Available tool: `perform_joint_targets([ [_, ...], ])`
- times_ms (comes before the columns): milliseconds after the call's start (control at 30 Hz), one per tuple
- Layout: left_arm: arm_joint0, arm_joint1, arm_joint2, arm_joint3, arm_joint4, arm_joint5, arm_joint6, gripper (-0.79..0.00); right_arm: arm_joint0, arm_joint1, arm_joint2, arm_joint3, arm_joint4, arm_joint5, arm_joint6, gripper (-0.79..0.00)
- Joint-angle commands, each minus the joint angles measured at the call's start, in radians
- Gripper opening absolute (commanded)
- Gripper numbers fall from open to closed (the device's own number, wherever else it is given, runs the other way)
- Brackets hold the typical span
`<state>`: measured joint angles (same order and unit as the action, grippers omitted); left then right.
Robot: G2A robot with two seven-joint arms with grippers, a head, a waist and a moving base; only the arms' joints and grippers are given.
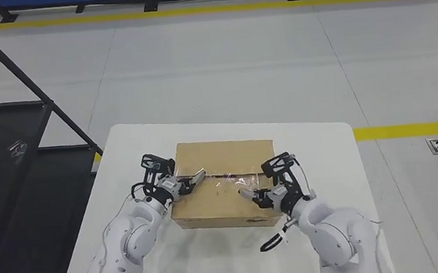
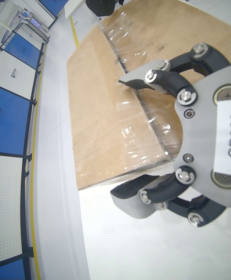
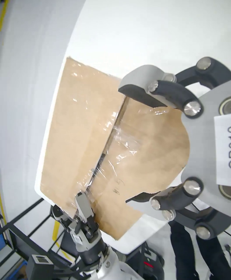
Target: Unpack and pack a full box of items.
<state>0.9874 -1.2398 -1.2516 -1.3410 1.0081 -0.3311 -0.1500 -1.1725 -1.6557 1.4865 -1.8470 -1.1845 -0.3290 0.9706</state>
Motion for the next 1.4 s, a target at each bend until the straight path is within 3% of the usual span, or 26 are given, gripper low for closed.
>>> perform_joint_targets([
  [0, 0.0, 0.0, -0.001, 0.001, 0.0, 0.0, 0.001, 0.0, 0.037, 0.005, 0.031, 0.025, 0.103, 0.007, 0.081, -0.366],
  [33, 0.0, 0.0, -0.001, 0.001, 0.0, -0.001, 0.001, 0.0, 0.058, 0.008, 0.045, 0.042, 0.141, 0.012, 0.116, -0.379],
  [300, -0.003, -0.001, 0.0, 0.004, -0.003, -0.003, 0.006, 0.0, 0.163, 0.03, 0.054, 0.132, 0.199, 0.078, 0.264, -0.095],
  [533, -0.004, -0.001, 0.0, 0.005, -0.002, -0.007, 0.011, 0.0, 0.203, 0.044, 0.024, 0.172, 0.203, 0.124, 0.305, -0.065],
  [600, -0.004, -0.002, 0.0, 0.006, -0.001, -0.007, 0.011, 0.0, 0.214, 0.048, 0.017, 0.184, 0.204, 0.137, 0.302, -0.126],
  [700, -0.003, -0.002, 0.0, 0.006, -0.001, -0.008, 0.011, 0.0, 0.226, 0.053, 0.004, 0.203, 0.207, 0.146, 0.299, -0.413],
  [833, -0.001, -0.001, -0.003, 0.005, -0.002, -0.009, 0.012, 0.0, 0.238, 0.061, -0.007, 0.215, 0.21, 0.159, 0.294, -0.573],
  [1067, 0.002, -0.001, -0.006, 0.001, 0.0, -0.01, 0.014, 0.0, 0.237, 0.073, -0.034, 0.205, 0.214, 0.17, 0.29, -0.665],
  [1200, 0.004, 0.0, -0.007, -0.001, 0.0, -0.011, 0.013, 0.0, 0.233, 0.081, -0.042, 0.195, 0.195, 0.192, 0.28, -0.779],
  [1367, 0.004, 0.0, -0.009, -0.002, 0.0, -0.015, 0.01, 0.0, 0.223, 0.089, -0.054, 0.171, 0.182, 0.206, 0.24, -0.785],
])
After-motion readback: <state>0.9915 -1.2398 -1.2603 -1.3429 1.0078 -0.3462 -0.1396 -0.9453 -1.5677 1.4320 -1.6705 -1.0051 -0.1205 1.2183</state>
